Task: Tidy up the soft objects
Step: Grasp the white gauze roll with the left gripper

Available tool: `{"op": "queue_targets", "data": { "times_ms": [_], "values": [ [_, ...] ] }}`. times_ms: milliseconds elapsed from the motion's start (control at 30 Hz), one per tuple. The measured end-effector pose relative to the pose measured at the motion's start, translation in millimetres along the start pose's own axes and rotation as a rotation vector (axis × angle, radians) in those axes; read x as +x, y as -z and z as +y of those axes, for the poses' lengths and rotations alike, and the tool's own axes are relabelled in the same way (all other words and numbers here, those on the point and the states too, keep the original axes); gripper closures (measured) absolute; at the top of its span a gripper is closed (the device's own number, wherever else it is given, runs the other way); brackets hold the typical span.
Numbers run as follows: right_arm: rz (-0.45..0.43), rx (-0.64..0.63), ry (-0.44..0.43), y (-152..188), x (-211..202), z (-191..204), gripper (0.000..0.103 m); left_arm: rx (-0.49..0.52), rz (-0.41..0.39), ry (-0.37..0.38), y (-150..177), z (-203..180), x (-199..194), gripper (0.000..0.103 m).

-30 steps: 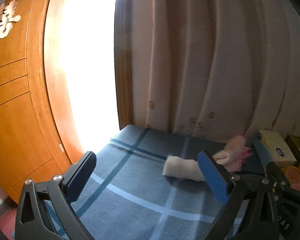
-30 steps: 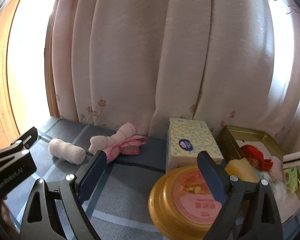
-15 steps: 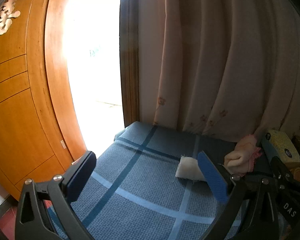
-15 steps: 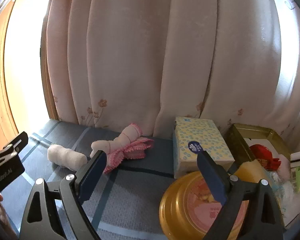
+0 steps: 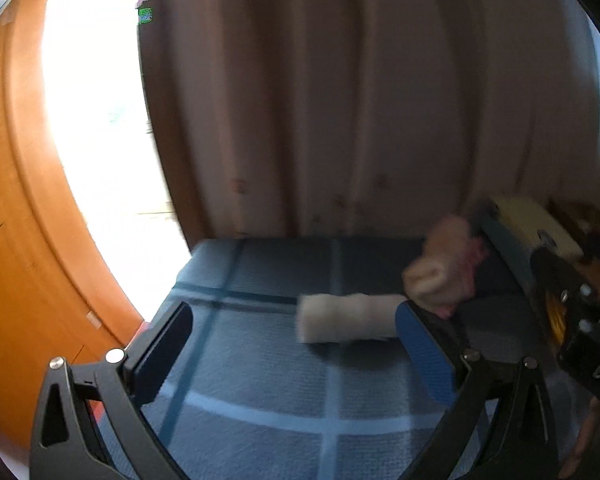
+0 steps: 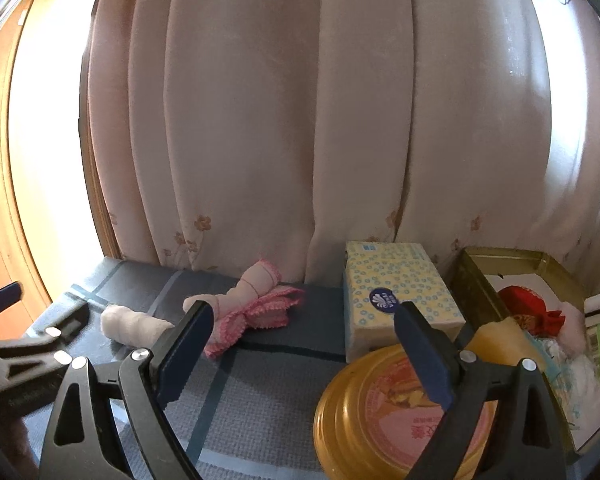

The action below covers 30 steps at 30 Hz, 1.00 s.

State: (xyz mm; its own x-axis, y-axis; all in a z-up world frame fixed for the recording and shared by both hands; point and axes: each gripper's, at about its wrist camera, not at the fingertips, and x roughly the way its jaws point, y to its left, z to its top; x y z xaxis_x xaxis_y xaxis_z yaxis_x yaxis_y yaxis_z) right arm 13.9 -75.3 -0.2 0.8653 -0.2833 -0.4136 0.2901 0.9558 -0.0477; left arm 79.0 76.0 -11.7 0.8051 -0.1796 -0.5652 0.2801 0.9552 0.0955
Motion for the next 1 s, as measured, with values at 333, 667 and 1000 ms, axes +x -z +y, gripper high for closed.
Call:
{"op": "queue_targets", "data": {
  "times_ms": [333, 667, 1000],
  "values": [
    [-0.007, 0.031, -0.011, 0.3, -4.1, -5.9, 0.01, 0.073, 0.194, 0.068, -15.8, -28.9, 56.0, 0.0],
    [0.004, 0.056, -0.013, 1.2, -2.9, -9.5, 0.01, 0.079, 0.169, 0.155, -18.0, -32.1, 49.8, 0.035],
    [-0.018, 0.041, -0.068, -0.4, -6.7, -2.4, 0.01, -0.15, 0.078, 0.156, -18.9, 9.7, 37.2, 0.095]
  ]
}}
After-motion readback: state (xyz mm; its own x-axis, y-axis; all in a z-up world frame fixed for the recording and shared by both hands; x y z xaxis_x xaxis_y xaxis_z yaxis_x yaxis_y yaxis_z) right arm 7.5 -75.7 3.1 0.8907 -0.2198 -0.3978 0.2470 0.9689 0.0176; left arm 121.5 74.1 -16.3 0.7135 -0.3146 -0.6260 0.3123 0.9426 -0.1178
